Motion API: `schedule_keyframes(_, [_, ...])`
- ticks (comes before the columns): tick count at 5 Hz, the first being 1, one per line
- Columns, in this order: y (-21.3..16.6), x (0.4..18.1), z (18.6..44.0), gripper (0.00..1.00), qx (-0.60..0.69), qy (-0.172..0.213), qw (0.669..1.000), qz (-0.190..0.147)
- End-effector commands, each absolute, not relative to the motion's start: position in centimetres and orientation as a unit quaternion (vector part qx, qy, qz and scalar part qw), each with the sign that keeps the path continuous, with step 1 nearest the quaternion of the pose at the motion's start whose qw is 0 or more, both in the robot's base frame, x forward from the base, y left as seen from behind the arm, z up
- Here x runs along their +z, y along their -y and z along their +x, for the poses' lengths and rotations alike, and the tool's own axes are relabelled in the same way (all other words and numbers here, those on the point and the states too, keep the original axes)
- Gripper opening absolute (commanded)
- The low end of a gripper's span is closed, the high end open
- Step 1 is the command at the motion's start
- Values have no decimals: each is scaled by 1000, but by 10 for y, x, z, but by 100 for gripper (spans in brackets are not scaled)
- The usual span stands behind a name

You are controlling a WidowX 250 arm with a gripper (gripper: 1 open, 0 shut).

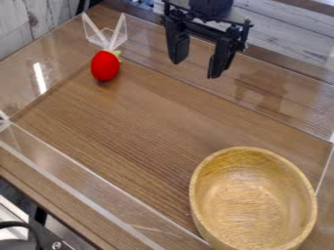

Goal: Move the red object to the right side of the table

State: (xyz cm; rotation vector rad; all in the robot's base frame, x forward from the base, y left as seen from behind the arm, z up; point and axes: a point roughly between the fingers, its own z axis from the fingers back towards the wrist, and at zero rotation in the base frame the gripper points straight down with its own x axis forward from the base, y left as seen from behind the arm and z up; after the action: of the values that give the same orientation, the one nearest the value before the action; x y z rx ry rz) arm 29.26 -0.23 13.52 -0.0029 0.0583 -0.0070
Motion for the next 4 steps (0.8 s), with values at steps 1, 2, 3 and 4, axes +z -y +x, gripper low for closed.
schedule_keyframes(1, [0,125,288,100,12,-44,999,-2])
schedule_keyframes(2, [-40,123,290,100,9,-35,999,-1])
schedule_keyframes(3, [-89,121,293,100,13,-26,1000,3])
schedule_keyframes(4, [-128,120,294,100,-5,-17,1000,9])
